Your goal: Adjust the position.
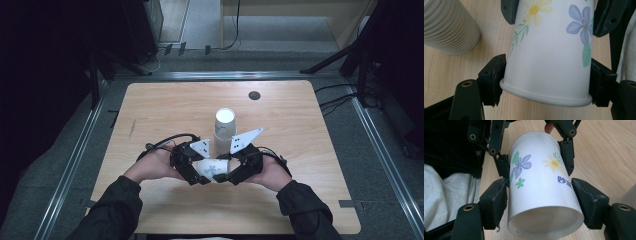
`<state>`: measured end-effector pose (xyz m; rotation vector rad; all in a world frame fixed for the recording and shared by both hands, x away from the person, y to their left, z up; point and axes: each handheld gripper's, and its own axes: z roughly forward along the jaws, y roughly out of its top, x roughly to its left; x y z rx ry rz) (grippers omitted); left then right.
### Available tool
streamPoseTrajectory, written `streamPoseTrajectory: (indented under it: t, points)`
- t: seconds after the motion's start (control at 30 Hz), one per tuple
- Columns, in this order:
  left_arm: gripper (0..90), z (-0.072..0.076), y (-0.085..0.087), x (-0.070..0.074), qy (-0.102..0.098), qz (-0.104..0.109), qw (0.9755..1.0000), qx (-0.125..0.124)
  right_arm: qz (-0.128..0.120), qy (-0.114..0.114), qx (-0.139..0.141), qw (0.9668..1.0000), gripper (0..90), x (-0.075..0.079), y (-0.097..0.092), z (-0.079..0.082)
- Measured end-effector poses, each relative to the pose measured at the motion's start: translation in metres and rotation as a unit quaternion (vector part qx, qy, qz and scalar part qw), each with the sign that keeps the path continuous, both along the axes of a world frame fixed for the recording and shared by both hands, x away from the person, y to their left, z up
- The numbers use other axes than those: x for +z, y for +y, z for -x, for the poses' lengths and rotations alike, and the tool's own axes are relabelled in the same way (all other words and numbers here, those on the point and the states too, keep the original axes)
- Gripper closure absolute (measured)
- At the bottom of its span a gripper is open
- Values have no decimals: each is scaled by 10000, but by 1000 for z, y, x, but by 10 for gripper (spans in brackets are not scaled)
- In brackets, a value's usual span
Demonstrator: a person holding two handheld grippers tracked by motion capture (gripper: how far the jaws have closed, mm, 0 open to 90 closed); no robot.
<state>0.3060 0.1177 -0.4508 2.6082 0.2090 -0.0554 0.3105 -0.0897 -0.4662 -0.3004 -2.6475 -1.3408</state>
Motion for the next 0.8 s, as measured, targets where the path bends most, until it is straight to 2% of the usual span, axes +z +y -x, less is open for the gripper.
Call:
streamPoseTrajectory:
  t: [0.3, 0.37, 0.47, 0.63, 0.8]
  points:
    - [268, 0, 0, 1, 21, 72, 10000, -22, 49, -47, 41, 10000, 350, 1, 0, 1]
    - [240, -1, 1, 0, 56, 110, 9999, 33, 30, -52, 32, 10000, 346, 2, 0, 0]
    - [121, -3, 3, 0, 122, 136, 9997, 159, -30, -94, -12, 10000, 344, 4, -3, -1]
    - [128, -5, 13, 5, 133, 465, 9983, 336, -219, -98, -123, 9996, 342, 11, -13, -4]
    - [132, -6, 22, 8, 155, 875, 9945, 557, -417, -111, -236, 9988, 340, 17, -23, -6]
